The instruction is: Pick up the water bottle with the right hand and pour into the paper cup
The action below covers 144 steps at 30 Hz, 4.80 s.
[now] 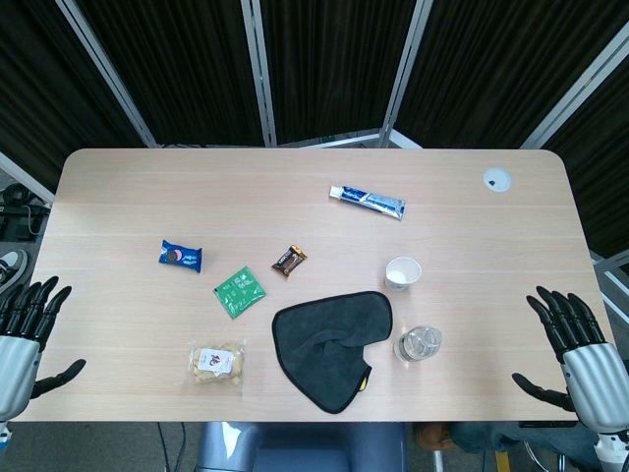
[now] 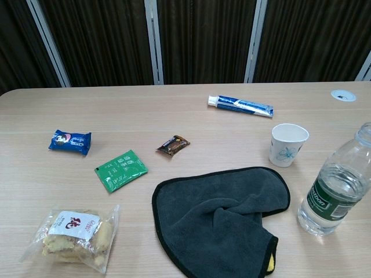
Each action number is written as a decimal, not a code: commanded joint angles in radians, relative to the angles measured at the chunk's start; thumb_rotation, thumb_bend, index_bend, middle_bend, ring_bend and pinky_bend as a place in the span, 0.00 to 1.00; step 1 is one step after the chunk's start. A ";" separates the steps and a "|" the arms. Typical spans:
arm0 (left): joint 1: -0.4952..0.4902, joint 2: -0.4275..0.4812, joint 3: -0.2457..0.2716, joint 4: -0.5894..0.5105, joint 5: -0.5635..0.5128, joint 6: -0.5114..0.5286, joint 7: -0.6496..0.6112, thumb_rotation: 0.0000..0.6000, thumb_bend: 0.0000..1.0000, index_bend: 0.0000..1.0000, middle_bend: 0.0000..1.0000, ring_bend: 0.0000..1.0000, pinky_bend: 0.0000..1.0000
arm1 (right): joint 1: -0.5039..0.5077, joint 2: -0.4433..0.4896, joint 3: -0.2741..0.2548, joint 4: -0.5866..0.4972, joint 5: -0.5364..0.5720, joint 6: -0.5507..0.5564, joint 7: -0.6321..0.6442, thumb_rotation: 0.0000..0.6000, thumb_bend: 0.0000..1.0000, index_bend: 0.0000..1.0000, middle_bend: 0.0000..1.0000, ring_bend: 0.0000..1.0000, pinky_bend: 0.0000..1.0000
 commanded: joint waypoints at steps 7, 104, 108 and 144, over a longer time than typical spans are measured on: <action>-0.001 -0.002 0.000 0.002 -0.005 -0.006 0.003 1.00 0.00 0.00 0.00 0.00 0.00 | 0.004 0.000 0.002 -0.001 0.020 -0.014 0.003 1.00 0.00 0.00 0.00 0.00 0.00; -0.084 -0.072 -0.039 -0.013 -0.177 -0.147 0.131 1.00 0.00 0.00 0.00 0.00 0.00 | 0.460 -0.580 -0.065 0.816 0.103 -0.410 0.892 1.00 0.44 0.55 0.63 0.51 0.42; -0.083 -0.066 -0.038 -0.018 -0.174 -0.144 0.119 1.00 0.00 0.00 0.00 0.00 0.00 | 0.465 -0.525 -0.011 0.799 0.168 -0.432 0.748 1.00 0.49 0.54 0.63 0.51 0.42; -0.094 -0.050 -0.044 -0.019 -0.198 -0.152 0.091 1.00 0.00 0.00 0.00 0.00 0.00 | 0.582 -0.544 0.192 0.724 0.705 -0.729 -0.480 1.00 0.57 0.55 0.65 0.53 0.45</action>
